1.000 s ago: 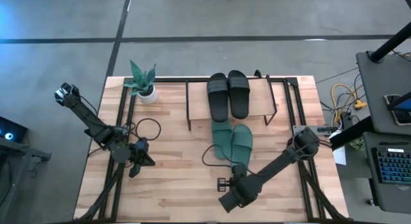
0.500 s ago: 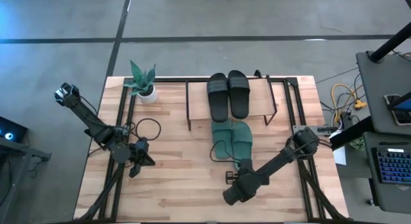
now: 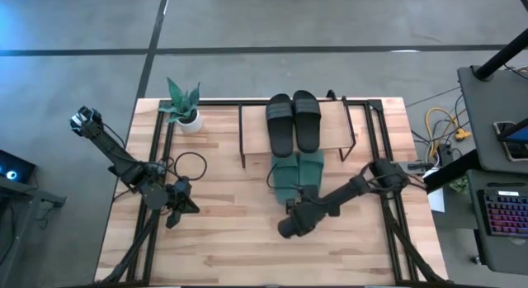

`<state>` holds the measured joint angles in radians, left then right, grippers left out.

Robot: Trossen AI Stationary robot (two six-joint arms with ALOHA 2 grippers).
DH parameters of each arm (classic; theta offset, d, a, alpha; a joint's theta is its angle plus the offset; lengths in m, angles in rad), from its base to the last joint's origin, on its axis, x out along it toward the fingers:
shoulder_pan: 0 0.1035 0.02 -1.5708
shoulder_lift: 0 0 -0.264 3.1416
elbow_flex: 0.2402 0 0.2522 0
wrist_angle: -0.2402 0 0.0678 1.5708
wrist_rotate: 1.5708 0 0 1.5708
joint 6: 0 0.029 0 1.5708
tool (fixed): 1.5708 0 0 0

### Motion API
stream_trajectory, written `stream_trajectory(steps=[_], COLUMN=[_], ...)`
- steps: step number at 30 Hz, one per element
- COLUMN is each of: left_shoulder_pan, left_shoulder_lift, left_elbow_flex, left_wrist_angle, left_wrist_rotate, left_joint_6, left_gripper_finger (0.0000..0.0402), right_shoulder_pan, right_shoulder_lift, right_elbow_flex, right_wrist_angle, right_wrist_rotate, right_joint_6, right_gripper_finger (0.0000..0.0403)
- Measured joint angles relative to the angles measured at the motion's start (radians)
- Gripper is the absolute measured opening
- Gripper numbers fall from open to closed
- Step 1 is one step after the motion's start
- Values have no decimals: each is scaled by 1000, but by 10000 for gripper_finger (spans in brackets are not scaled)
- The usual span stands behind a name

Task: Pick and place slides into the shelf
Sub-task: Put the green slides under the shelf

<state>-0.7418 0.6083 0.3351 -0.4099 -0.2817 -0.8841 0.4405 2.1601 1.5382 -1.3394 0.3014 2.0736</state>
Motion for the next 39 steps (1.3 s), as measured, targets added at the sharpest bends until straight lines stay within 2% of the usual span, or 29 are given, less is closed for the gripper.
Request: stream_trajectory(steps=[9,16,19,23,33,39], left_shoulder_pan=[0,0,0,0,0,-1], left_shoulder_lift=[0,0,0,0,0,12], left_elbow_flex=[0,0,0,0,0,-1], left_wrist_angle=[0,1,1,1,4,5], left_wrist_rotate=[0,0,0,0,0,0], left_joint_6=[-19,-26,-26,-26,-26,-26], left_gripper_finger=[11,11,11,11,11,11], right_shoulder_pan=[-36,12,40,47,-12,-76], right_shoulder_lift=[0,0,-2,5,36,35], right_elbow_flex=[-6,34,49,50,49,47], right_wrist_angle=[-8,-4,70,200,189,266], right_wrist_rotate=[40,-9,-13,-12,38,51], right_joint_6=[-9,13,32,-22,-59,-167], right_gripper_finger=[13,13,13,13,13,13])
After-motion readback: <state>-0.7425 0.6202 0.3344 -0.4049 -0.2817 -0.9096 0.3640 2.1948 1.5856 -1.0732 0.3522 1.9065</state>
